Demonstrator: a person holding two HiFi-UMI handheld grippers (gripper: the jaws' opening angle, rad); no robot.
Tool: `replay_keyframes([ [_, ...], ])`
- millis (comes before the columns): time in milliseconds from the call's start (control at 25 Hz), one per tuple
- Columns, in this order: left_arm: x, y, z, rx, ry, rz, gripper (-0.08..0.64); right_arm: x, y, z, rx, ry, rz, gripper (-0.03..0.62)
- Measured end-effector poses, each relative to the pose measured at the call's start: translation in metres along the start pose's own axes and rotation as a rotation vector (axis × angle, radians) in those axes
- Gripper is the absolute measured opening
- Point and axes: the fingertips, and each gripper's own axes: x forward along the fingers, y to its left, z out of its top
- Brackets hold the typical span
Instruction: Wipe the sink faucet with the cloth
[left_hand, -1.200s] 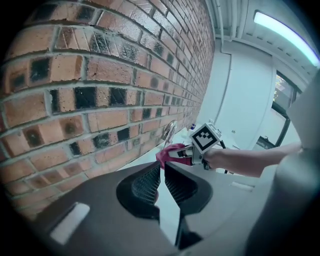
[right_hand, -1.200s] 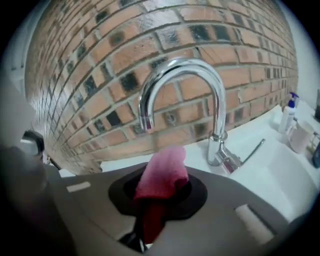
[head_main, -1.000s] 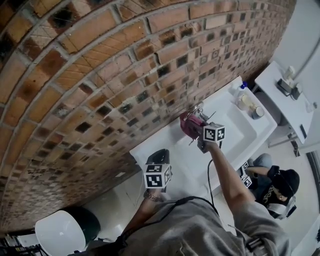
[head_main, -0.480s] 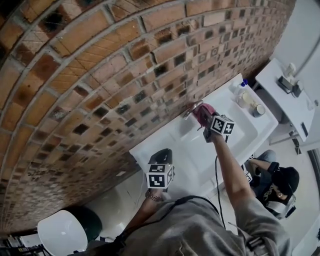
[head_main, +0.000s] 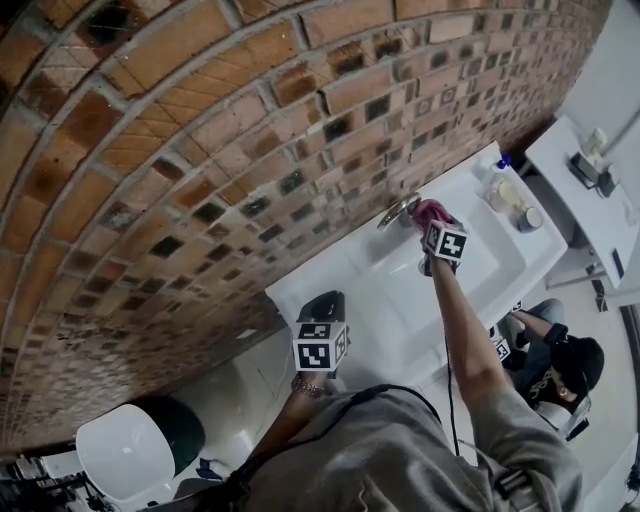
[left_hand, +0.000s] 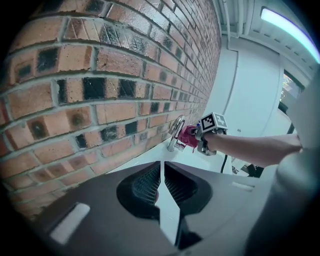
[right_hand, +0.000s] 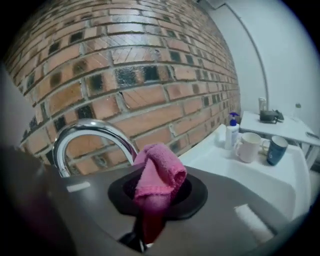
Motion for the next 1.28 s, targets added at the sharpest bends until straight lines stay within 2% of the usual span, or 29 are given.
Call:
replay_keyframes([
  [80, 0.001, 0.005, -0.002, -0.021, 0.003, 0.007, 0.04, 0.019, 0.01, -0.004, -0.084, 0.075, 0.028, 0.048],
  [200, 0.002, 0.002, -0.002, -0.037, 0.005, -0.002, 0.04, 0.031, 0.011, -0.023, -0.21, 0.158, 0.011, 0.048],
  [280, 0.003, -0.001, 0.001, -0.033, 0.001, -0.008, 0.041, 0.031, 0.009, -0.04, -0.24, 0.198, 0.022, 0.048],
  [480, 0.01, -0.004, 0.004, -0.025, 0.002, -0.019, 0.04, 0.028, 0.024, -0.075, -0.316, 0.258, 0.126, 0.046],
  [600, 0.01, -0.007, 0.004, -0.017, 0.004, -0.023, 0.04, 0.017, 0.026, -0.096, -0.316, 0.379, 0.193, 0.048],
  [680, 0.009, -0.007, 0.001, -0.016, 0.01, -0.022, 0.04, 0.006, 0.017, -0.093, -0.343, 0.361, 0.181, 0.048],
  [760, 0.009, -0.006, 0.001, -0.017, 0.009, -0.021, 0.04, -0.004, 0.001, -0.066, -0.373, 0.252, 0.12, 0.048],
  [840, 0.011, -0.003, 0.004, -0.018, 0.004, -0.016, 0.04, -0.007, -0.021, -0.032, -0.332, 0.143, 0.036, 0.048],
  [920, 0.011, -0.002, 0.003, -0.021, 0.005, -0.012, 0.04, -0.004, -0.043, -0.019, -0.271, 0.111, -0.019, 0.048],
  [1080, 0.01, -0.006, 0.001, -0.014, 0.009, -0.018, 0.038, 0.011, -0.064, -0.049, -0.271, 0.205, -0.063, 0.049],
  [1200, 0.01, -0.006, 0.003, -0.014, 0.006, -0.014, 0.038, 0.016, -0.051, -0.073, -0.221, 0.285, -0.059, 0.049],
  [1280, 0.01, -0.008, 0.003, -0.011, 0.005, -0.013, 0.039, 0.017, -0.036, -0.092, -0.205, 0.334, -0.019, 0.049],
])
